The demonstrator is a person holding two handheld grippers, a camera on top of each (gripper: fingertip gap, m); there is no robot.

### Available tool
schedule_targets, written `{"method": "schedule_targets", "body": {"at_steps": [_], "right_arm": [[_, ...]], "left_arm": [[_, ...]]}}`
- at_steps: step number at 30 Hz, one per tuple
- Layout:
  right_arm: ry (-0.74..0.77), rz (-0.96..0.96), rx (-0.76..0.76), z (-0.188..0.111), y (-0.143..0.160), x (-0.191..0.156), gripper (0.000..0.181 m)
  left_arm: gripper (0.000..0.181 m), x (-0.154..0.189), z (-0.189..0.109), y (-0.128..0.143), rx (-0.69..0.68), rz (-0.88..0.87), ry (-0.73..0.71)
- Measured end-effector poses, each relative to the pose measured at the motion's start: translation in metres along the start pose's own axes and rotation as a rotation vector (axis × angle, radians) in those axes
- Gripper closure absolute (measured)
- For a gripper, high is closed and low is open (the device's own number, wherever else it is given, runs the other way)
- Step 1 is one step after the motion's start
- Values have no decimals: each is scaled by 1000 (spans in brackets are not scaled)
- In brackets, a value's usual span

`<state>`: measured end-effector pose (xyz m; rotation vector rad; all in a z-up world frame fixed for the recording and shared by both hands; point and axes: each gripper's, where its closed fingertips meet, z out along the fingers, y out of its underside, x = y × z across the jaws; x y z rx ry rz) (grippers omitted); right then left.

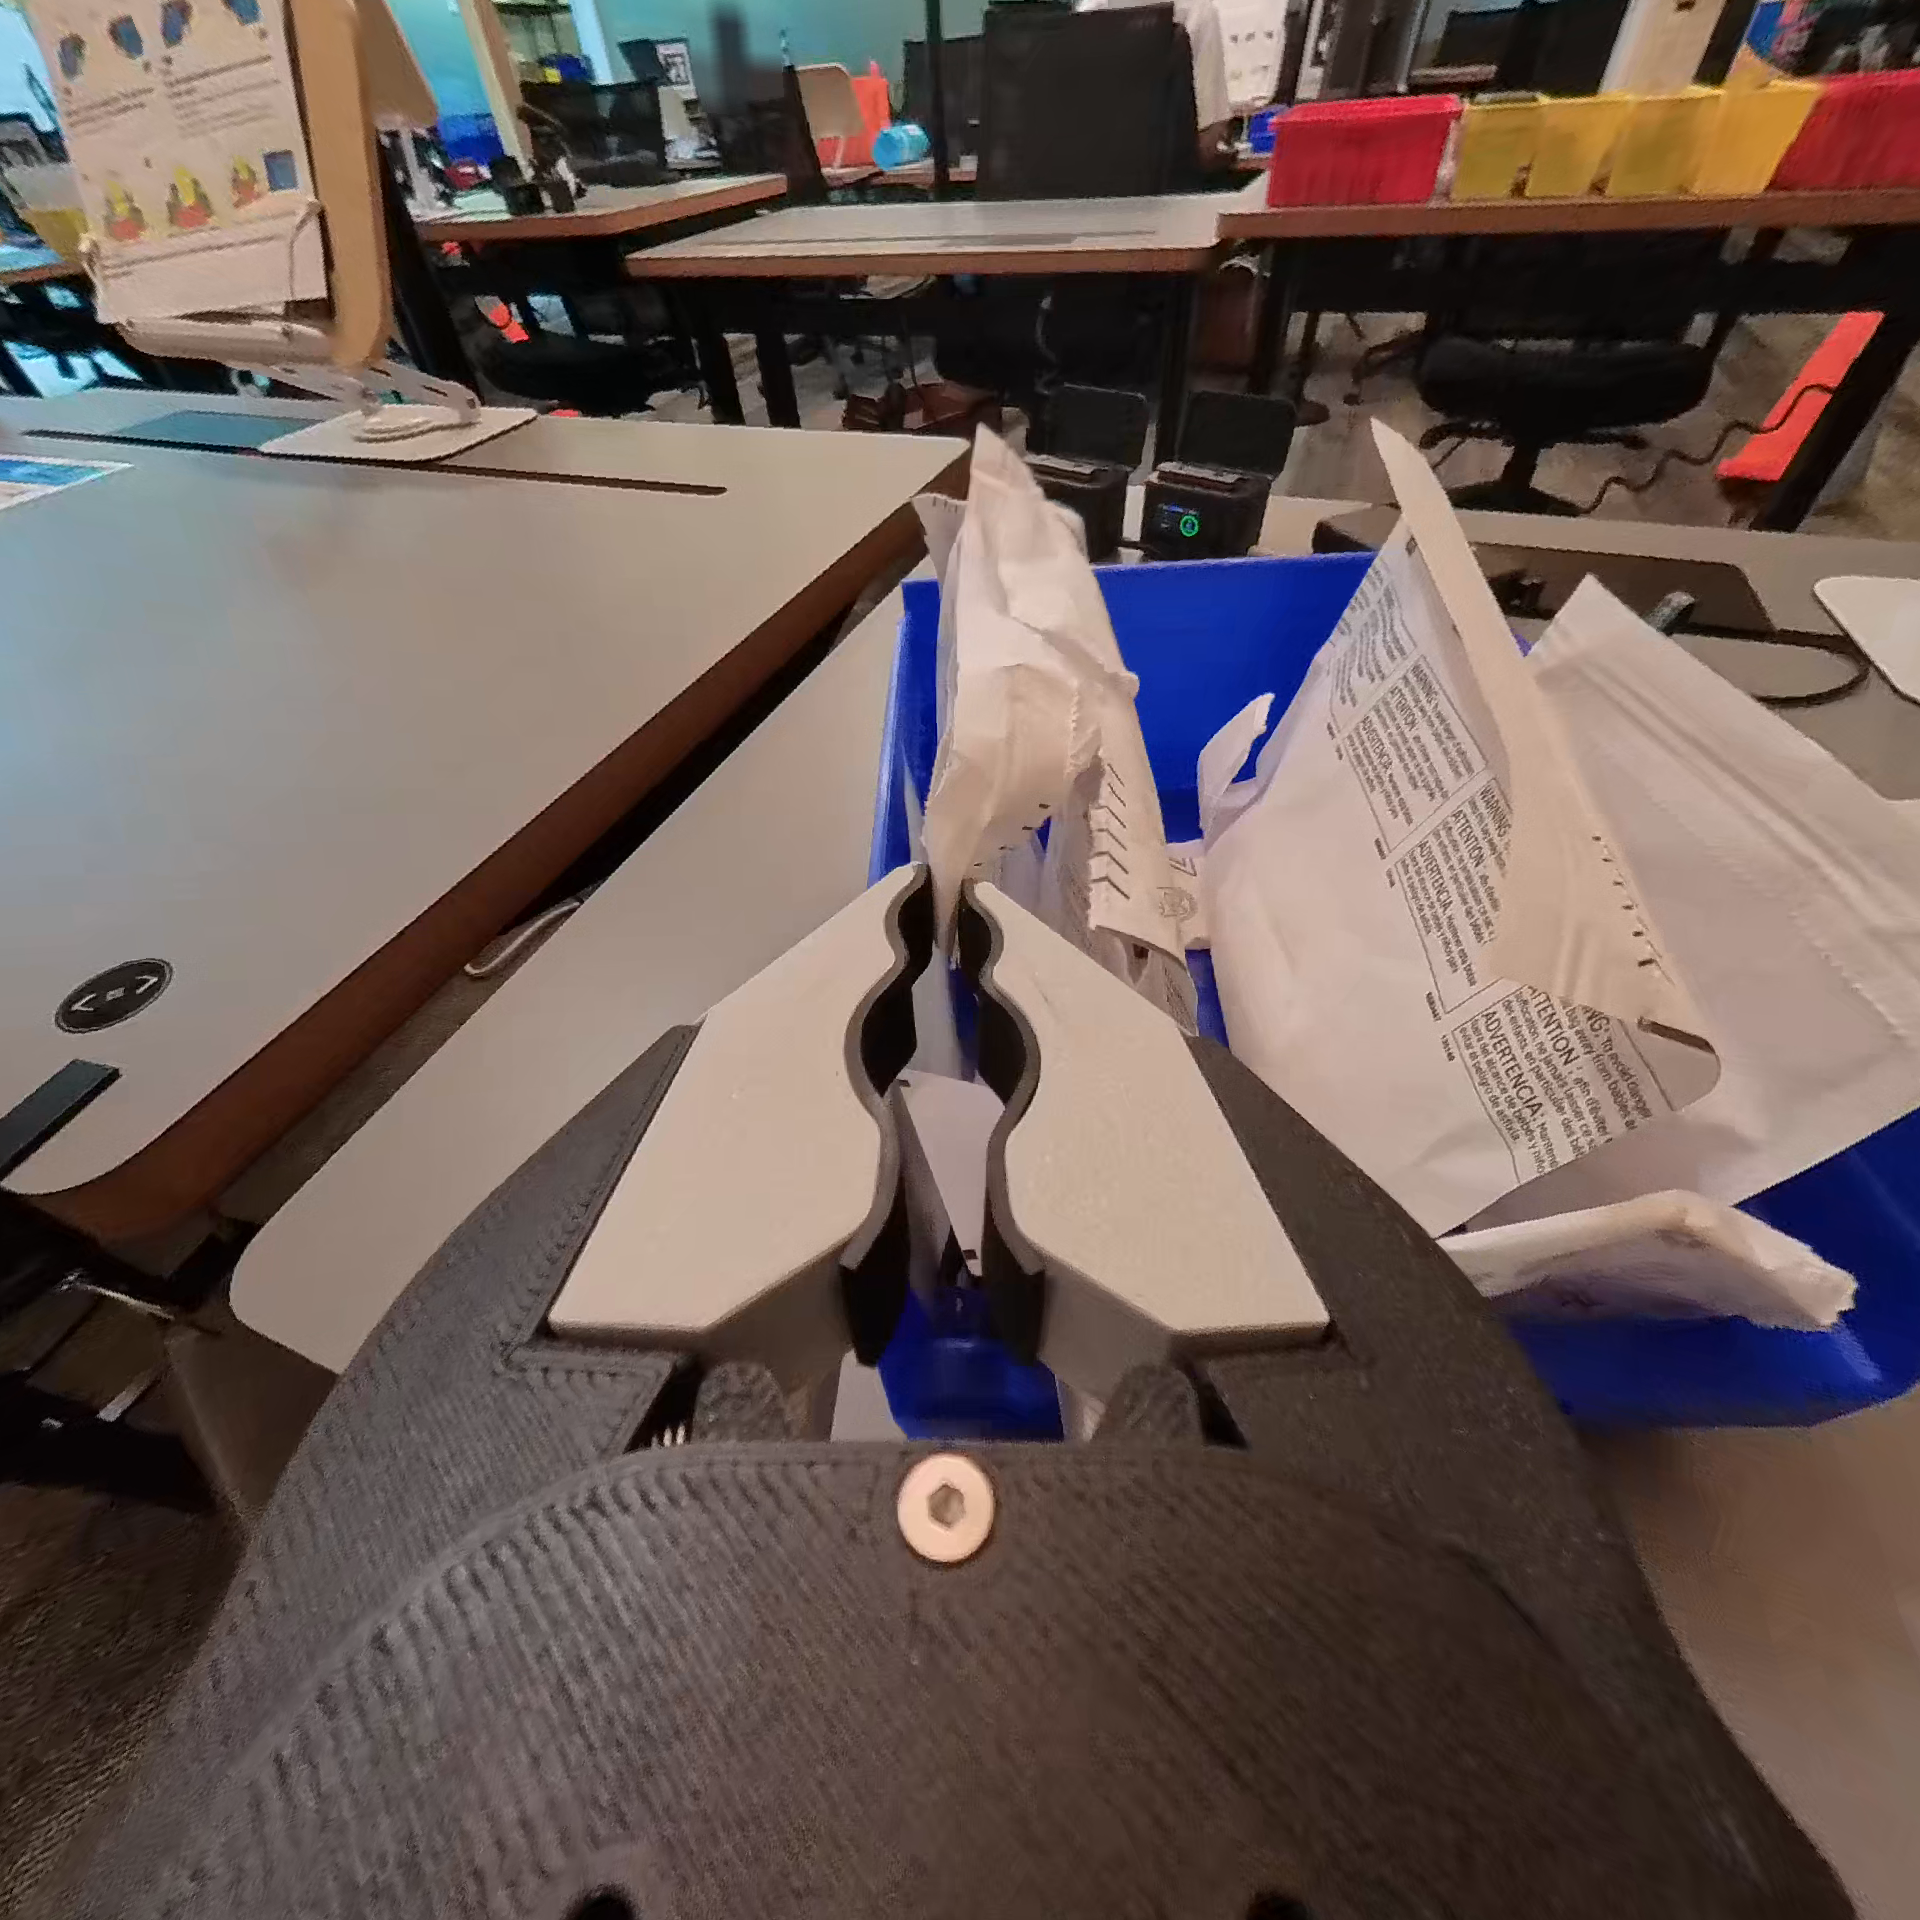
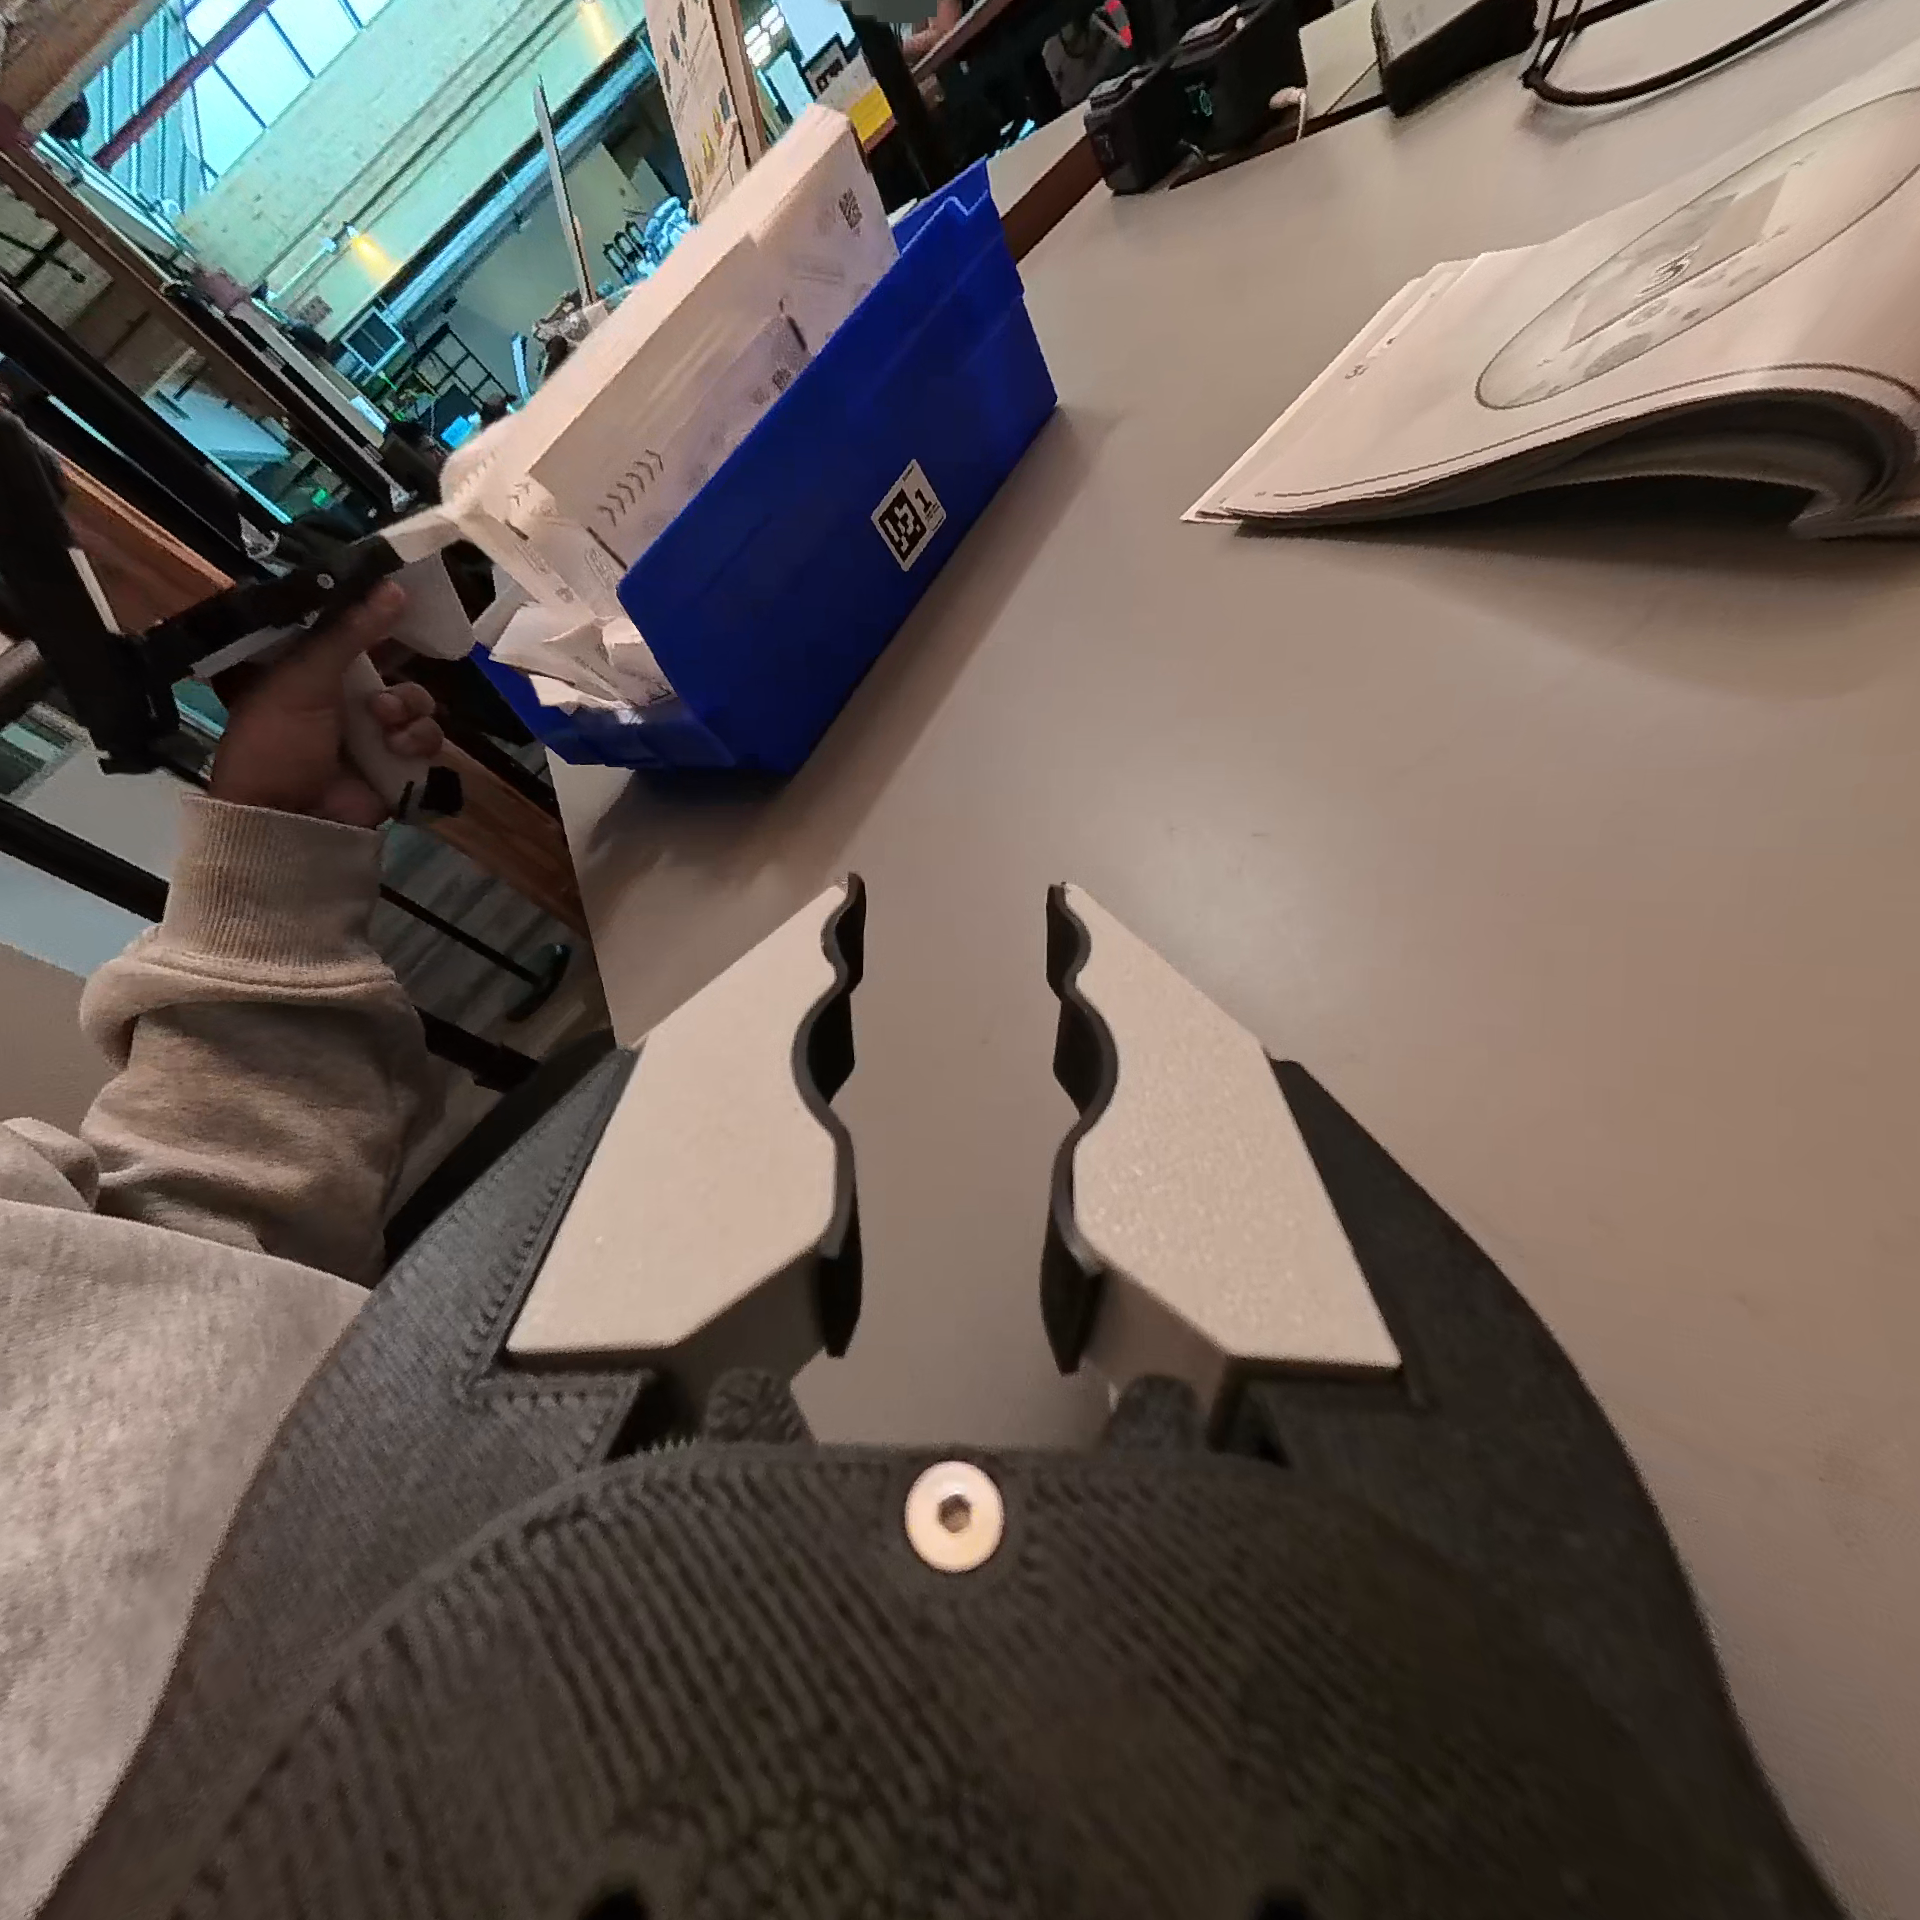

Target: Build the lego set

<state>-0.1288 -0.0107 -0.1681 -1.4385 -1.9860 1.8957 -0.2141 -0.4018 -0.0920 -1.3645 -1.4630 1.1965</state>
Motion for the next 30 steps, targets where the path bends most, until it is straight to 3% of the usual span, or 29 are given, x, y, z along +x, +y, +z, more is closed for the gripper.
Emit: {"method": "schedule_targets", "body": {"at_steps": [16, 17, 20, 22, 24, 26, 30], "right_arm": [[32, -42, -30, 3, 4, 0, 148], [33, -43, -30, 3, 4, 0, 148], [34, -42, -27, 3, 4, 0, 148], [36, -40, -24, 3, 3, 0, 148], [39, -39, -23, 3, 3, 1, 148], [39, -34, -29, 4, 4, 1, 148], [29, -32, -32, 4, 4, 0, 148]], "left_arm": [[177, 3, -1, 6, 17, -44, 13], [173, 2, -1, 6, 17, -48, 7], [139, -5, -7, 0, 29, -101, -36], [126, -9, -22, -16, 94, -168, -91], [123, 10, -43, -43, 220, -176, -49], [125, 46, -57, -57, 253, -93, 29], [117, 117, -48, -27, 55, 4, 254]]}}
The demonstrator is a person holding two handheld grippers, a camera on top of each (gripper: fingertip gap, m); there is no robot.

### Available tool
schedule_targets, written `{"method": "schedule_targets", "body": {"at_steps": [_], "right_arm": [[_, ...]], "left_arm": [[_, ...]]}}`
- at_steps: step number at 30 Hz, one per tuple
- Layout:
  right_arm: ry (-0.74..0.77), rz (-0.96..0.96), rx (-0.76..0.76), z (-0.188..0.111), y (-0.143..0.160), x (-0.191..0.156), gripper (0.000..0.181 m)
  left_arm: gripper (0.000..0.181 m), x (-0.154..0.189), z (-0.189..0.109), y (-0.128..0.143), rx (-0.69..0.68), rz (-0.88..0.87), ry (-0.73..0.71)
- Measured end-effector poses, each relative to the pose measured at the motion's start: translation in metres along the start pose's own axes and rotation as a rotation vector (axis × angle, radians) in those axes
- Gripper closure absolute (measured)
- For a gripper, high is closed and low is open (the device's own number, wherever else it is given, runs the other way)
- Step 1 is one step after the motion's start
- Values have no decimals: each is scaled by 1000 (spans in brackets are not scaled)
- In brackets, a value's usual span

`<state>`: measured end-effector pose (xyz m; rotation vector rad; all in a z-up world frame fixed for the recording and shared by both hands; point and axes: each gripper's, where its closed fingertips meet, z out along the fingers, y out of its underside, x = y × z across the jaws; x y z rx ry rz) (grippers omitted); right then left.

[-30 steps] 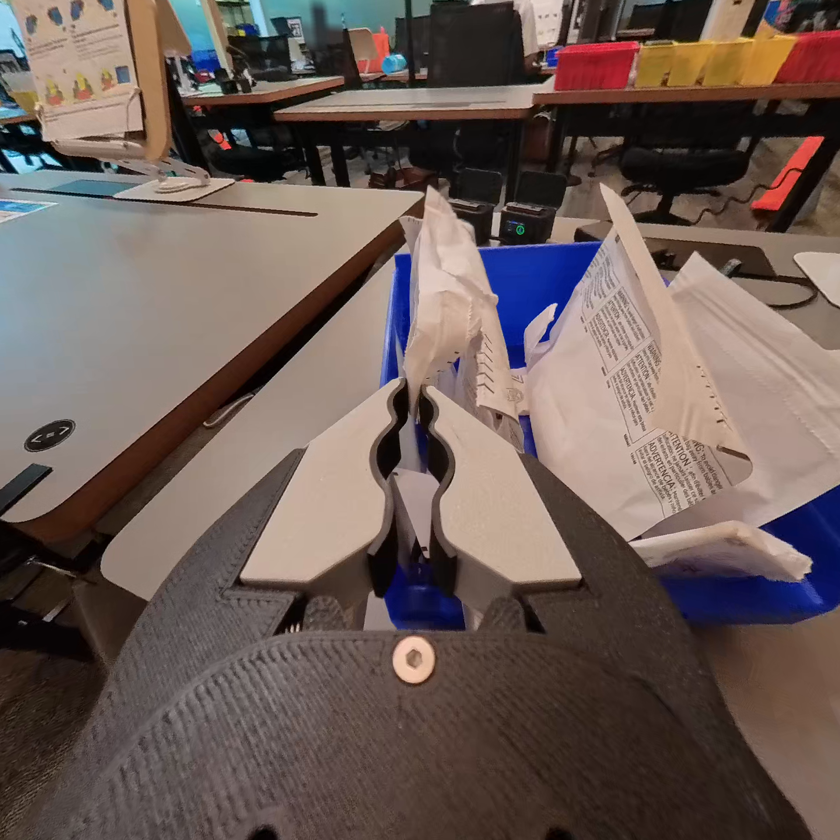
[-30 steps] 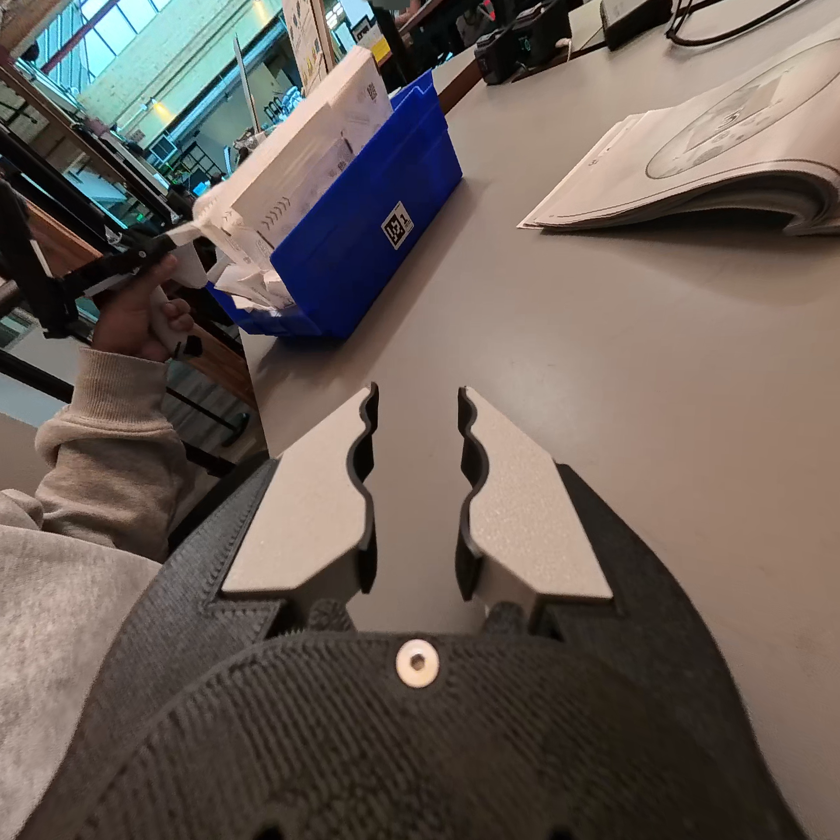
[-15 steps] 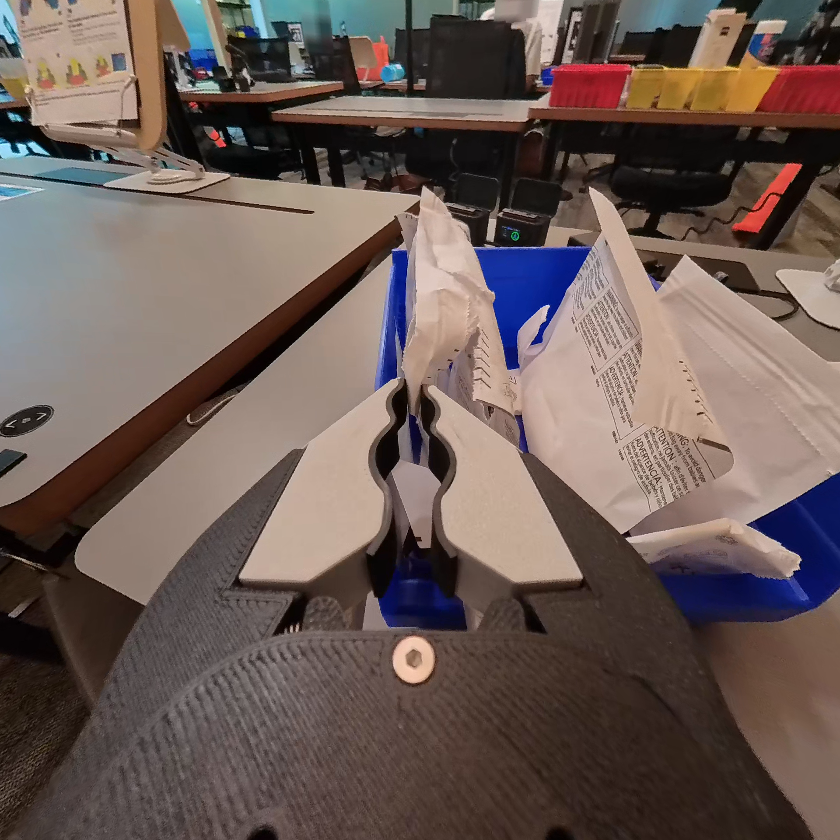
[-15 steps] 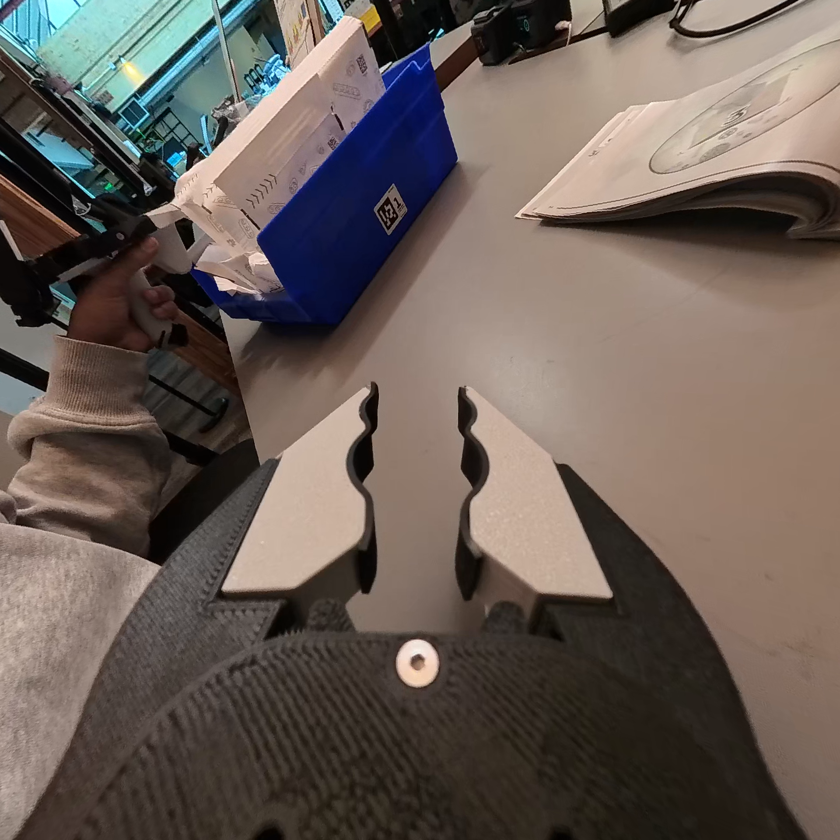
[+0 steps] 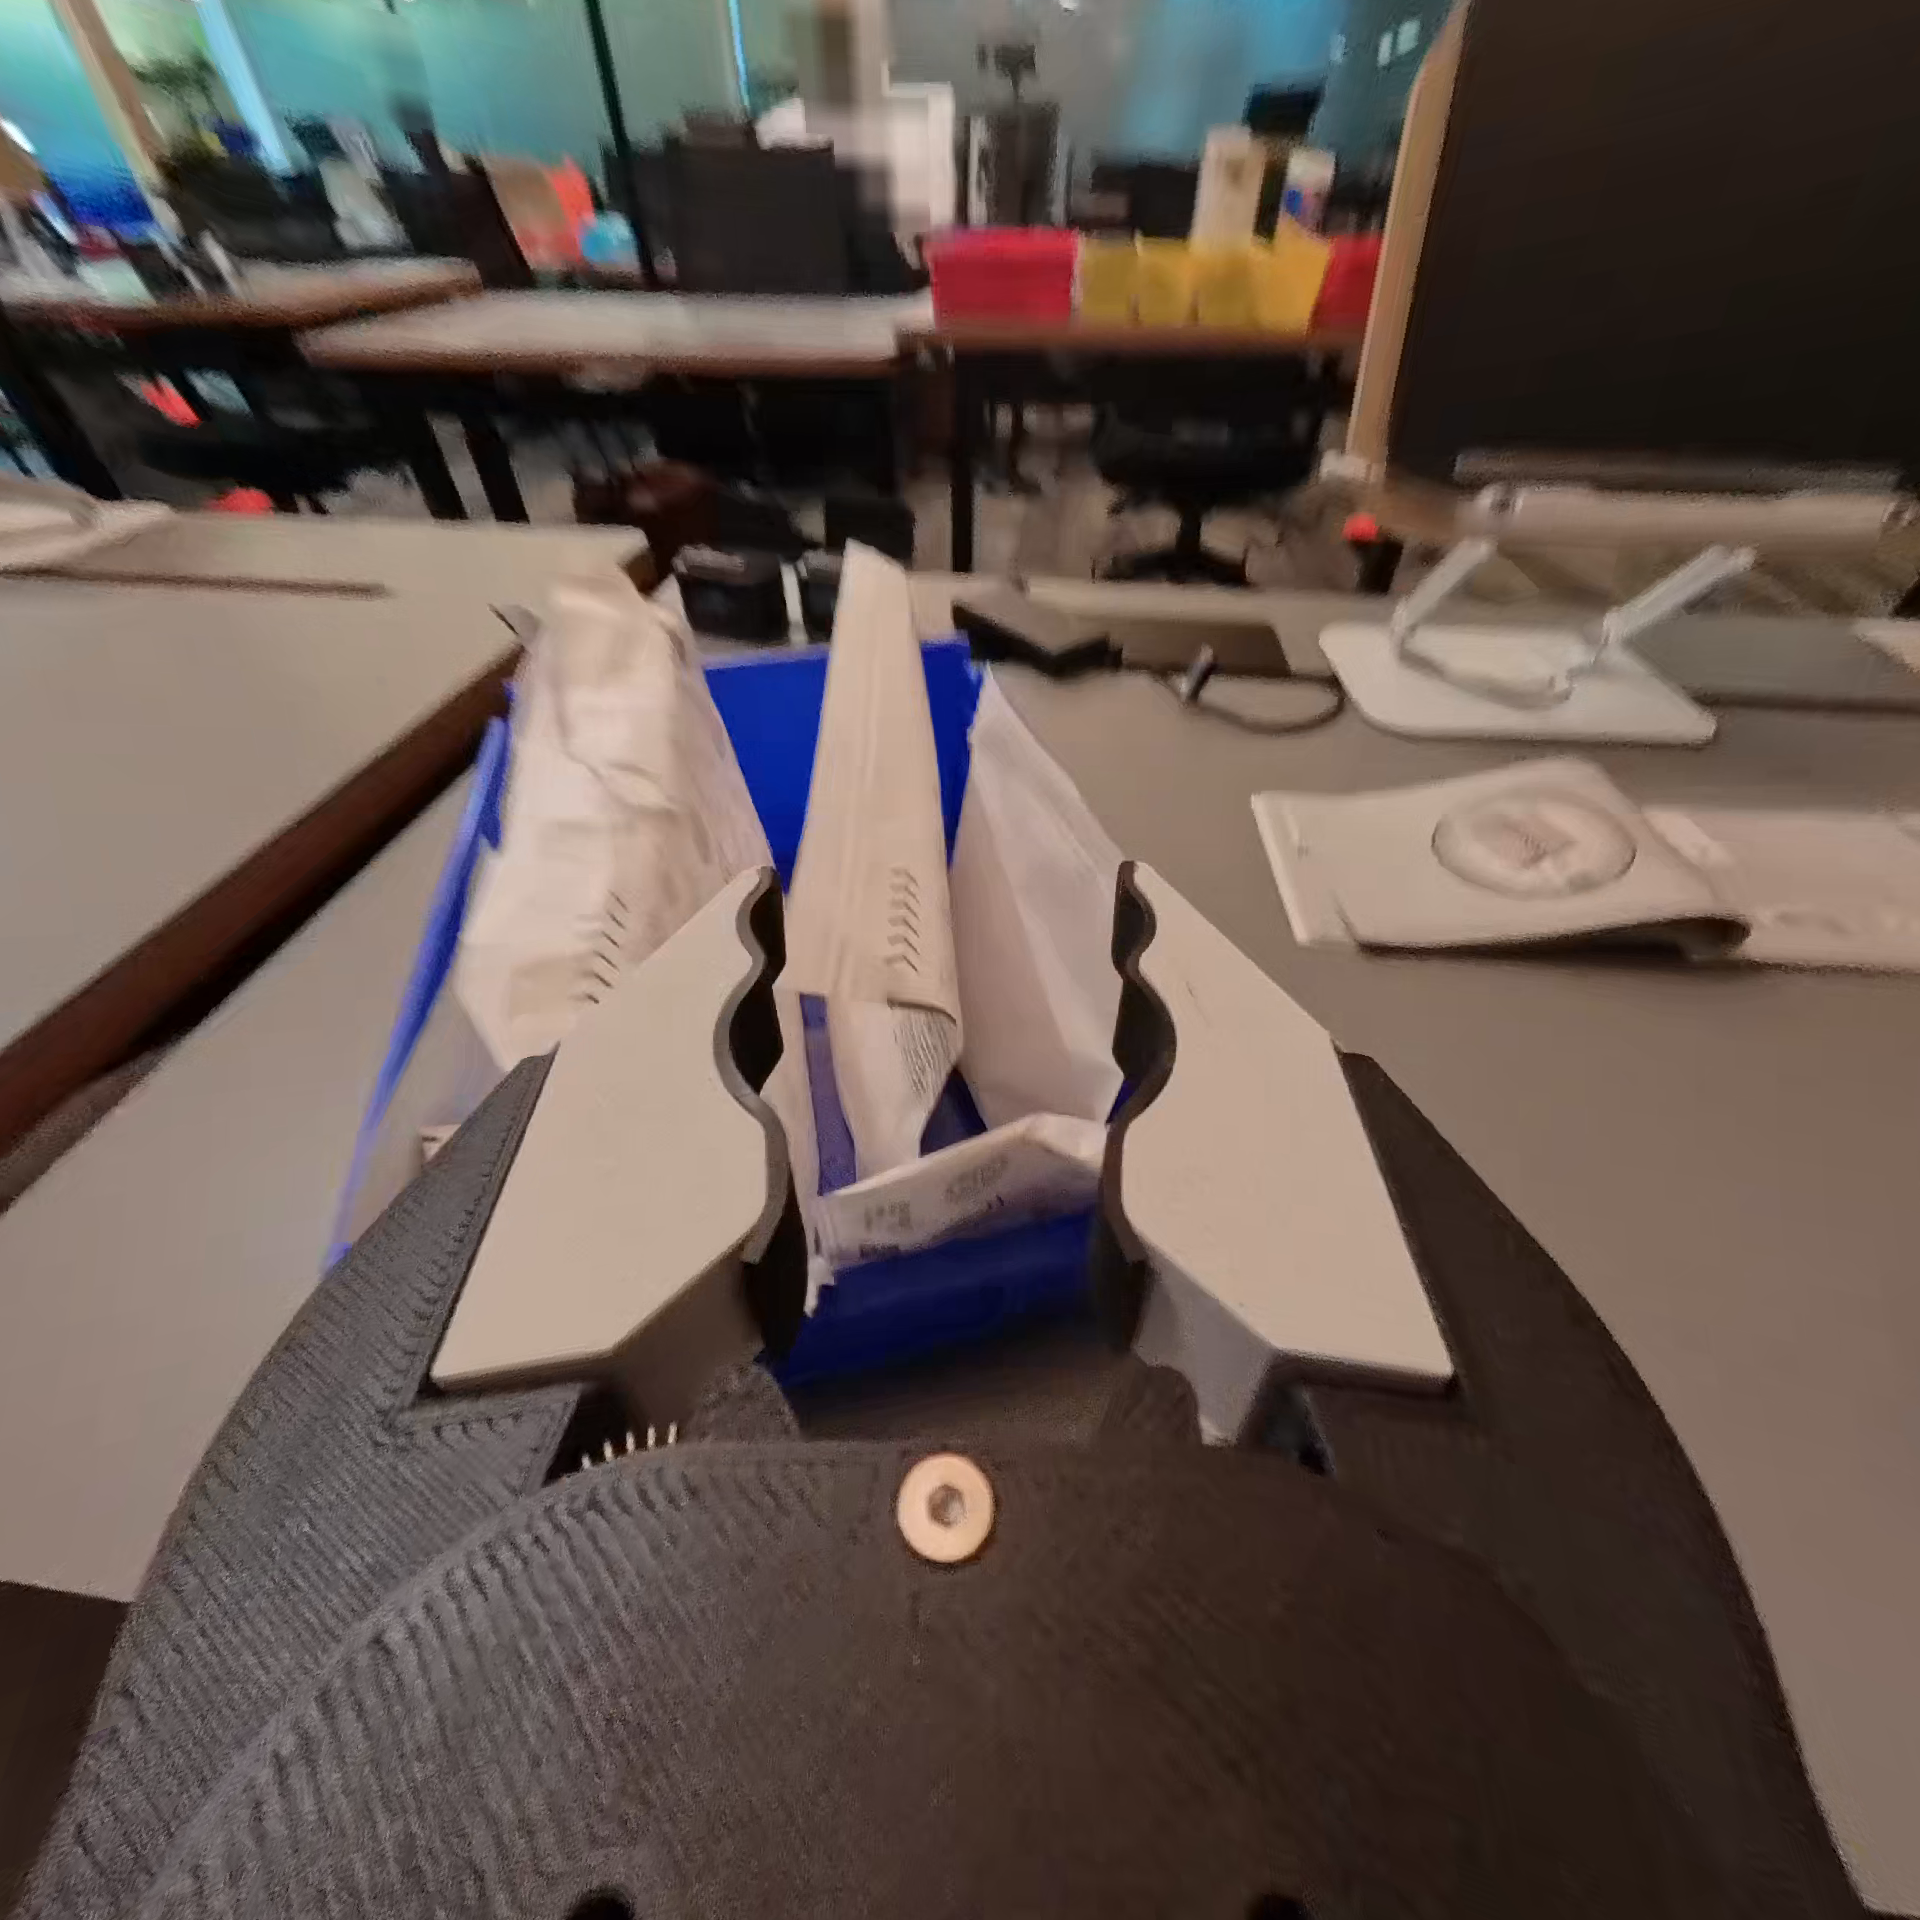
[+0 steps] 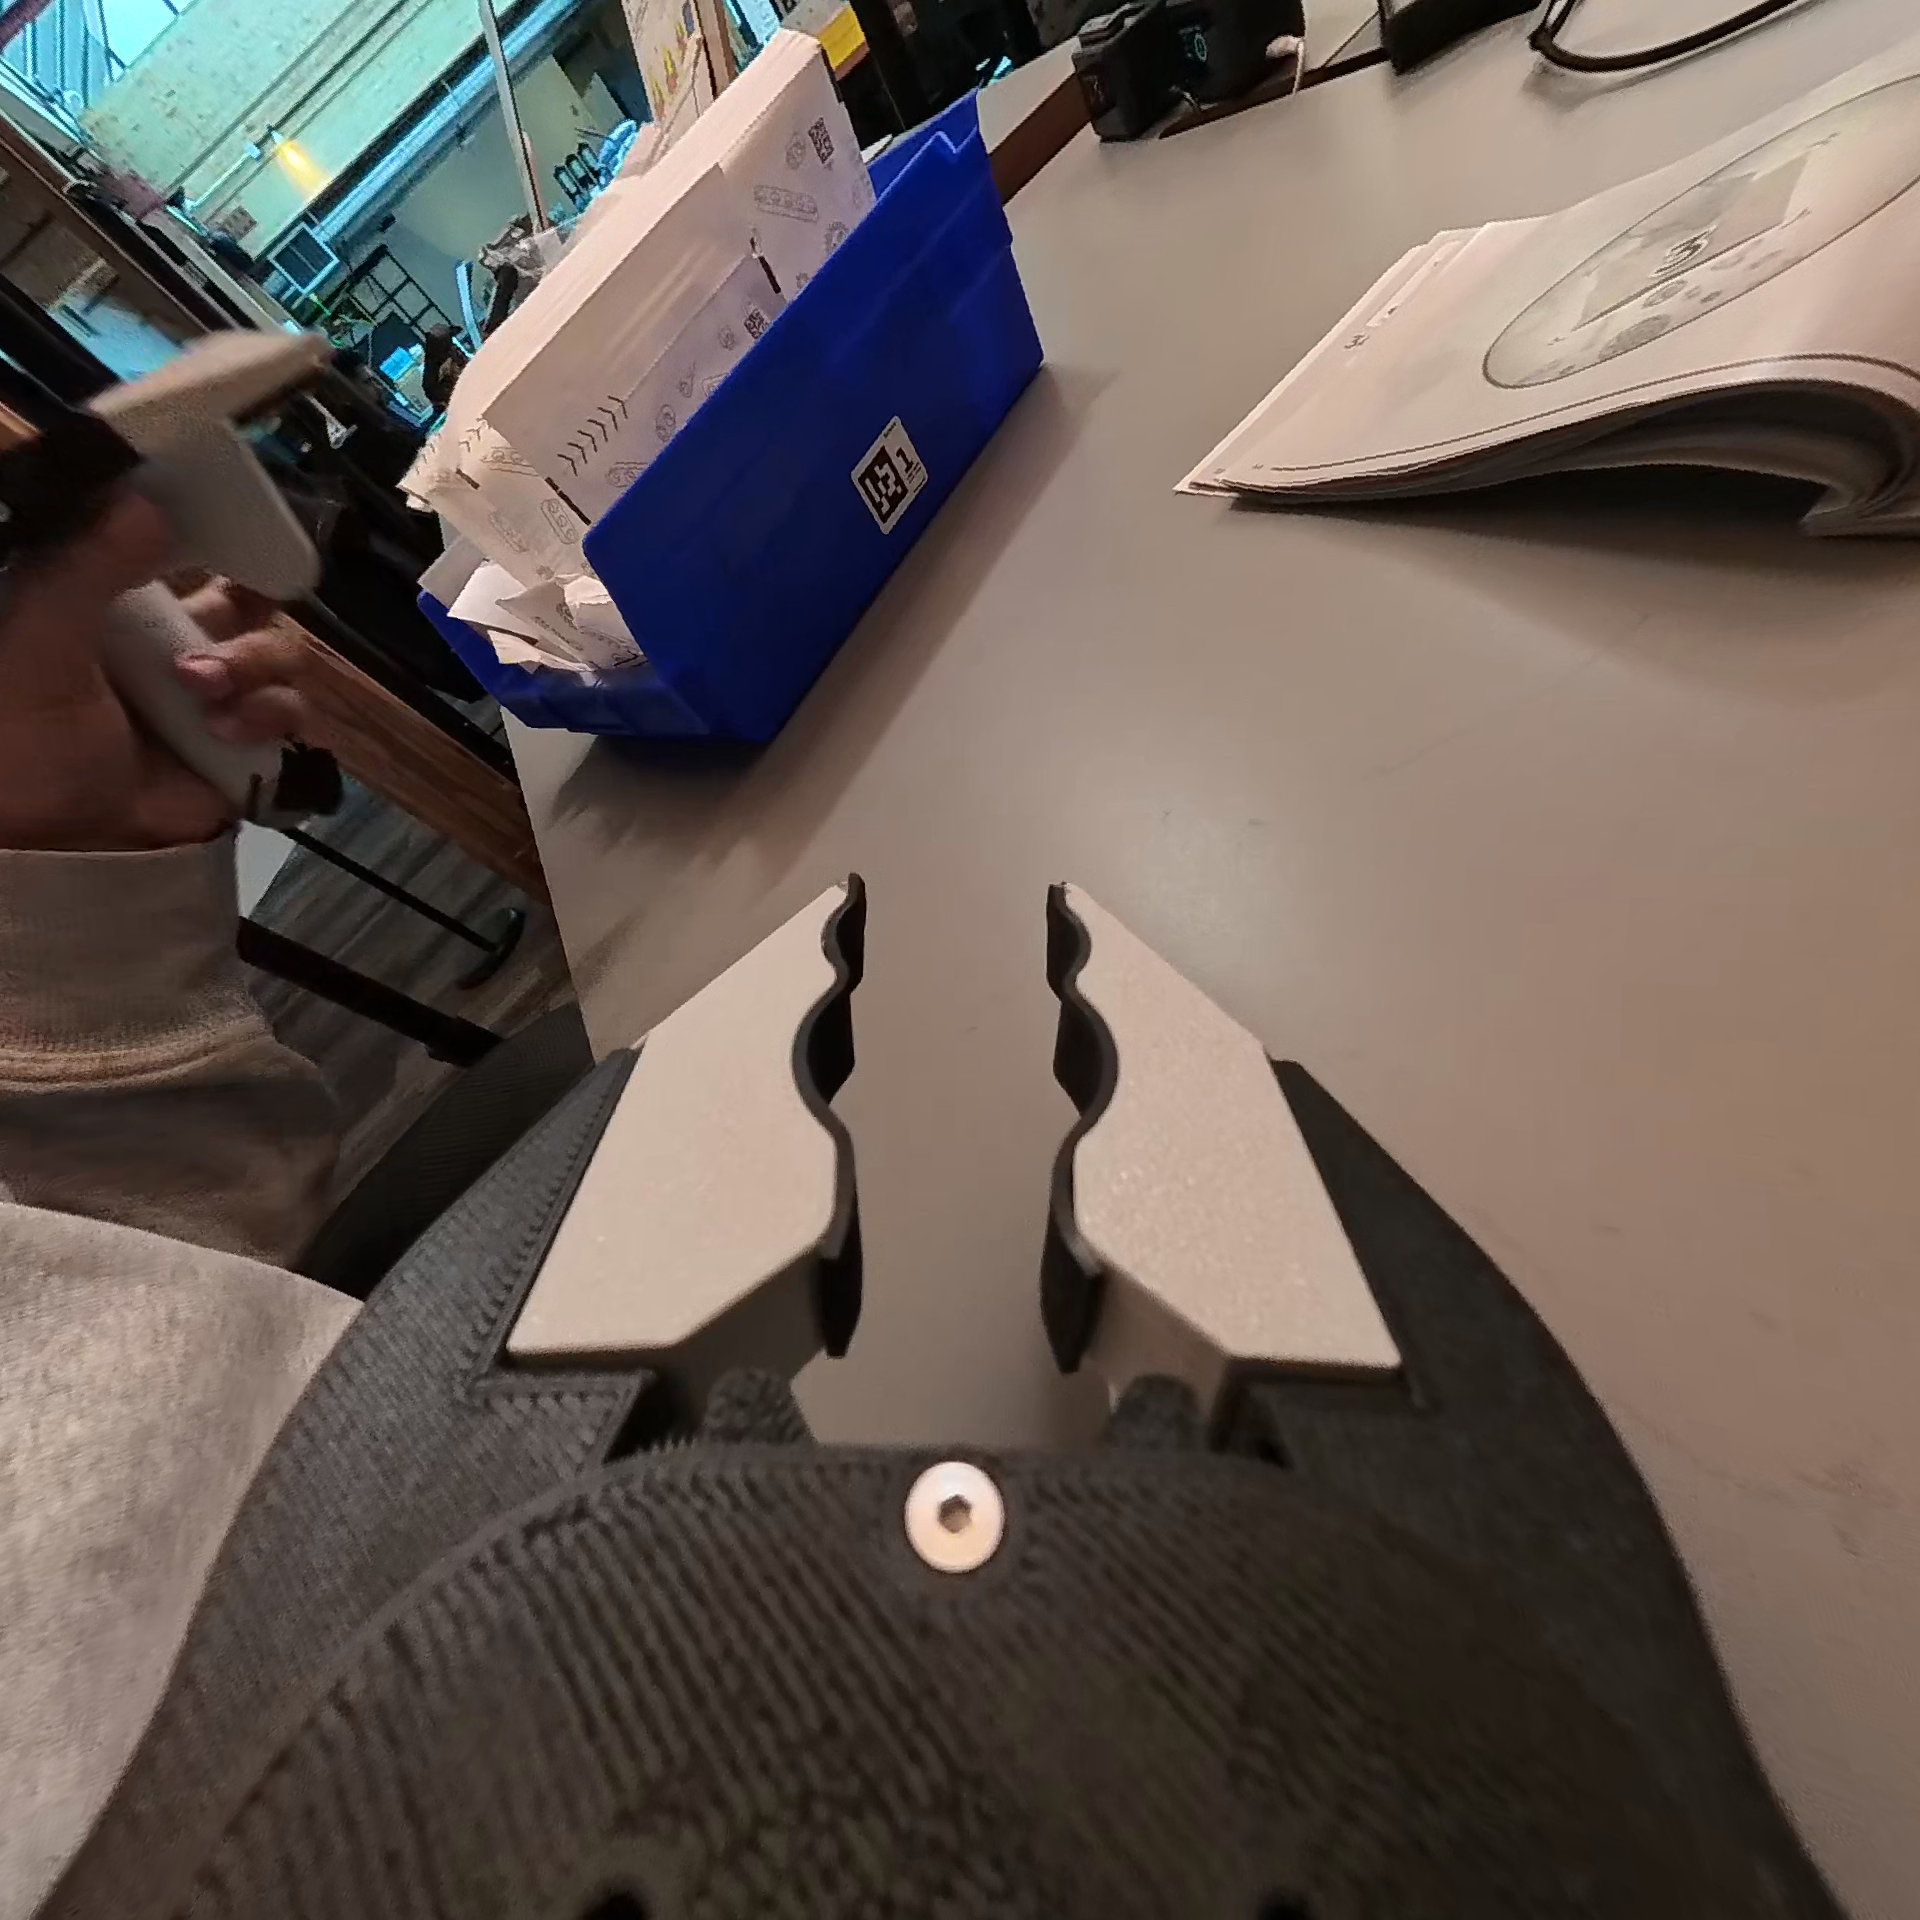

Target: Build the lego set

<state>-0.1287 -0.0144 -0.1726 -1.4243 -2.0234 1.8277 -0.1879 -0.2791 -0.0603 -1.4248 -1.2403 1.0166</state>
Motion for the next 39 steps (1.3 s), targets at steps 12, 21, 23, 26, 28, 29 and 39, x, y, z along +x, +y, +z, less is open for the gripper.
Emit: {"method": "schedule_targets", "body": {"at_steps": [12, 21, 23, 26, 28, 29, 39], "right_arm": [[-50, 83, 48, -7, -5, 2, 148], [-61, 95, 46, -7, -5, 1, 148], [-62, 101, 45, -7, -5, 2, 148], [-66, 107, 32, -5, -3, 2, 148], [-68, 102, 21, -4, -2, 1, 148], [-67, 98, 19, -4, -2, 1, 148], [-66, 96, 16, -4, -1, 0, 149]], "left_arm": [[181, 28, 29, 16, 19, 35, 97], [181, 27, 28, 10, 70, 181, 1], [163, 5, 23, 0, 118, 132, -91], [127, -28, 23, 10, 73, 94, -210], [117, -34, 28, 29, -24, 66, -211], [117, -28, 30, 35, -50, 45, -173], [163, 36, 30, 27, 26, 134, 79]]}}
